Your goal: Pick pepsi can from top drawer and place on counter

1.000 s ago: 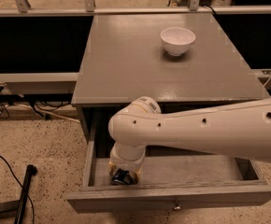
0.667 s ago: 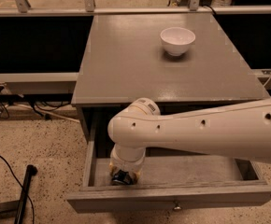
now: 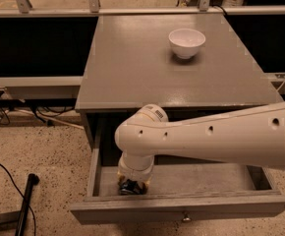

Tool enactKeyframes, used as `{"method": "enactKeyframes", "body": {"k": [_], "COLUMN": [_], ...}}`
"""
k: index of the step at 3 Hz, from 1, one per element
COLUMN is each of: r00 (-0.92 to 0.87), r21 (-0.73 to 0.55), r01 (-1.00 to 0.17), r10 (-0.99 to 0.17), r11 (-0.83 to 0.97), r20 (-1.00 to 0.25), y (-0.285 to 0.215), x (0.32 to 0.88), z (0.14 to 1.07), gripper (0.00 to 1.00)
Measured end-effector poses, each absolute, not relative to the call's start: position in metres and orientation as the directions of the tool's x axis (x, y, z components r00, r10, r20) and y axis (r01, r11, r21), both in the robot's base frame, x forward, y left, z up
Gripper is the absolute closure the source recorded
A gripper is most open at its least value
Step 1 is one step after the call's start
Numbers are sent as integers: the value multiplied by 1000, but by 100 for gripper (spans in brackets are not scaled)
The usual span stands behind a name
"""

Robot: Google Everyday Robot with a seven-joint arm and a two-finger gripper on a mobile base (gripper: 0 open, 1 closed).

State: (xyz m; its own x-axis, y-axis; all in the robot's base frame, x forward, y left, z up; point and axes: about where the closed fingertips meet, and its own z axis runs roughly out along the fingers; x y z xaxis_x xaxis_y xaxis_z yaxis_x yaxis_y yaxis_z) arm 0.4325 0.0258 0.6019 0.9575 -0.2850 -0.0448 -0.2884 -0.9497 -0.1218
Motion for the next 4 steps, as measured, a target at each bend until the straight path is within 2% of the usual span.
{"method": "enactKeyframes", "body": {"k": [1,3,4], "r00": [956,961,970], "r21": [-133,-248,-345], "r01": [-292,-278,-245], "r10": [-286,-265,-228], "r11": [-947,-928,-906], "r20": [-59,-85,-89], "y": [26,31,27], "x": [435,450,462], "z": [603,659,721], "gripper": [59,61,62]}}
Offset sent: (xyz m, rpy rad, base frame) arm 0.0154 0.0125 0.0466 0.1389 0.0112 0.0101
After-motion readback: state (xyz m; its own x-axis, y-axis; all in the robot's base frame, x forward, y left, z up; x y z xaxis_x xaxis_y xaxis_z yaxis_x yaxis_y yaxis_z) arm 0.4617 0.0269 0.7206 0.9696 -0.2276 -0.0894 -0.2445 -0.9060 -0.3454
